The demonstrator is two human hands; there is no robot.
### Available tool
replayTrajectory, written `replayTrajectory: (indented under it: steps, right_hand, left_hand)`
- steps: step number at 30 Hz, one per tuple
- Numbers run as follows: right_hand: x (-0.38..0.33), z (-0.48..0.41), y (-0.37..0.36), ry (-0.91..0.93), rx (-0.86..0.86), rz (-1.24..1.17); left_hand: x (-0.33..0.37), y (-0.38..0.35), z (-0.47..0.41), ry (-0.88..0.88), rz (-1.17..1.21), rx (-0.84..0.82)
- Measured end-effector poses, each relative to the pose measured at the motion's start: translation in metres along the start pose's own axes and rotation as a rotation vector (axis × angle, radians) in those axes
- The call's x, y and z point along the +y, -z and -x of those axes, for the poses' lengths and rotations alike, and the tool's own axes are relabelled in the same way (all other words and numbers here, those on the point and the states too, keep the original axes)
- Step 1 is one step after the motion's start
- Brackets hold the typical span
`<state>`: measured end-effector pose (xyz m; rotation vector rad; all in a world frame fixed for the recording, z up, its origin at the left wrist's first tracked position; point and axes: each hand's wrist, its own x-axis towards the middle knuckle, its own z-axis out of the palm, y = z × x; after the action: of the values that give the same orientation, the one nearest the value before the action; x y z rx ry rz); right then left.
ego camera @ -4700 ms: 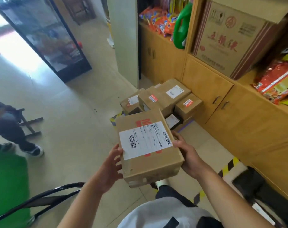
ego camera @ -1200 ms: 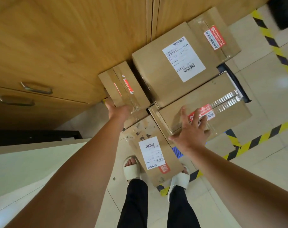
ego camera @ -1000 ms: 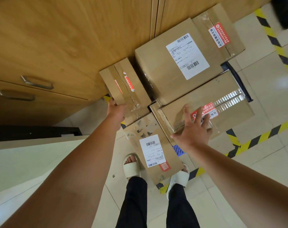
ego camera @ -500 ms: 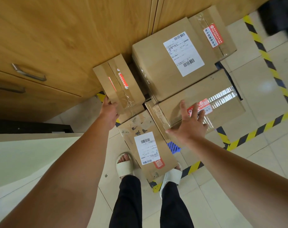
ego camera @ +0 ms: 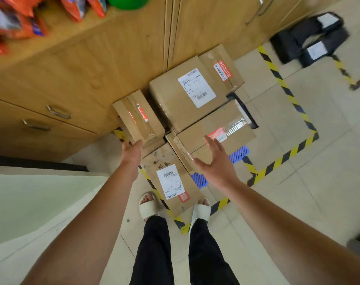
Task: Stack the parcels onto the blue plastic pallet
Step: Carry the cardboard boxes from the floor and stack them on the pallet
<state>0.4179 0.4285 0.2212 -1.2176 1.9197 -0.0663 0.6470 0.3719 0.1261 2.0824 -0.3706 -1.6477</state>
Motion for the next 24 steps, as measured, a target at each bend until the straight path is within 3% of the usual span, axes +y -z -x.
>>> replayTrajectory:
  steps: [6, 11, 18, 24]
  right_hand:
    - [-0.001, 0.142, 0.08, -0.083, 0.017, -0.311]
    - [0.068, 0.203, 0.14, -0.235, 0.062, -0.504]
    - [0.191, 0.217, 0.254, -0.205, 0.117, -0.689]
    - [0.274, 0.217, 0.356, -0.187, 0.224, -0.878]
  left_hand:
    - [-0.005, -0.008, 0.181, 0.062, -0.061, -0.232]
    - [-0.003, -0.057, 0.304, 0.052, -0.045, -0.273]
    - [-0.003, -0.202, 0.41, -0.074, -0.131, -0.258]
    - [0.001, -0.339, 0.465, -0.143, -0.294, -0.405]
